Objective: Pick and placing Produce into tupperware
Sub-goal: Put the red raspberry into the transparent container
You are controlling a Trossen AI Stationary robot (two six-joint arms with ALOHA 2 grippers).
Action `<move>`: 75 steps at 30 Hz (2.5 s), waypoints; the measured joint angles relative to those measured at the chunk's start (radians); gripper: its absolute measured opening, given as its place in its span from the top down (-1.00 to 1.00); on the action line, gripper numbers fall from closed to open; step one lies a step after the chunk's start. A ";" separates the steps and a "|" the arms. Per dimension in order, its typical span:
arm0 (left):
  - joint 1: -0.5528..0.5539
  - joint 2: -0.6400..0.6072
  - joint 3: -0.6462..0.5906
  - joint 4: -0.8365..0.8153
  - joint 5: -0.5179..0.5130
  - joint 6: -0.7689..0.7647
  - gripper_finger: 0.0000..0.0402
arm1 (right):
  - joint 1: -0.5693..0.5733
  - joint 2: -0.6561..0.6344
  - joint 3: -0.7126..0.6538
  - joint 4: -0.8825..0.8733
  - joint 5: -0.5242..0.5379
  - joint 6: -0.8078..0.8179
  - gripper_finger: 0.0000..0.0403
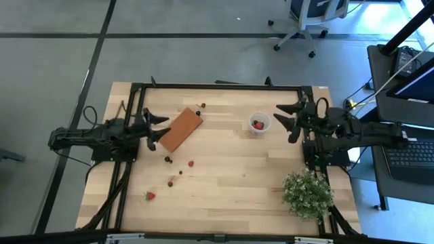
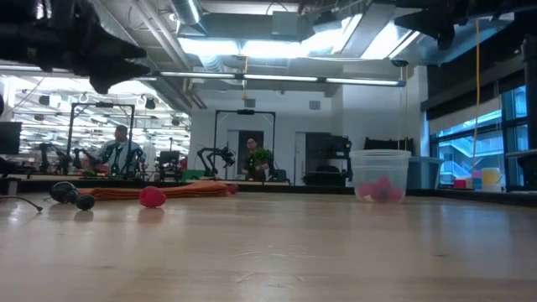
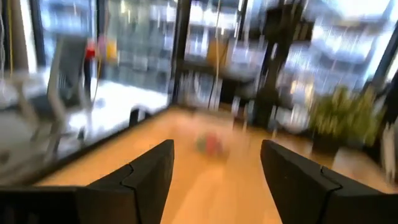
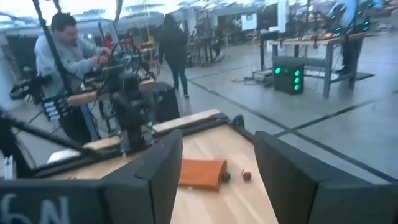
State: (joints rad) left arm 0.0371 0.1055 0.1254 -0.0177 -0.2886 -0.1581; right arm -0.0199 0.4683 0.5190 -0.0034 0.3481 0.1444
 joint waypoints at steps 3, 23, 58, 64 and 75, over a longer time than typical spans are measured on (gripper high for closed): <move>0.000 0.134 0.123 -0.135 0.010 -0.038 -0.16 | -0.031 0.000 0.000 0.014 0.000 -0.007 0.00; -0.131 1.252 0.843 -0.680 0.197 -0.494 -0.16 | -0.103 0.000 0.000 0.025 -0.001 -0.050 0.00; -0.236 1.707 0.978 -0.759 0.249 -1.037 -0.16 | -0.103 0.001 0.000 -0.098 -0.012 -0.078 0.00; -0.236 1.739 0.982 -0.740 0.252 -1.037 -0.16 | -0.103 0.000 0.000 -0.101 -0.012 -0.078 0.00; -0.232 1.739 0.979 -0.742 0.246 -1.038 0.14 | -0.103 0.000 0.000 -0.108 -0.013 -0.079 0.00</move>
State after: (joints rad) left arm -0.1952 1.8446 1.1046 -0.7601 -0.0422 -1.1961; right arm -0.1226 0.4686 0.5193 -0.1116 0.3355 0.0658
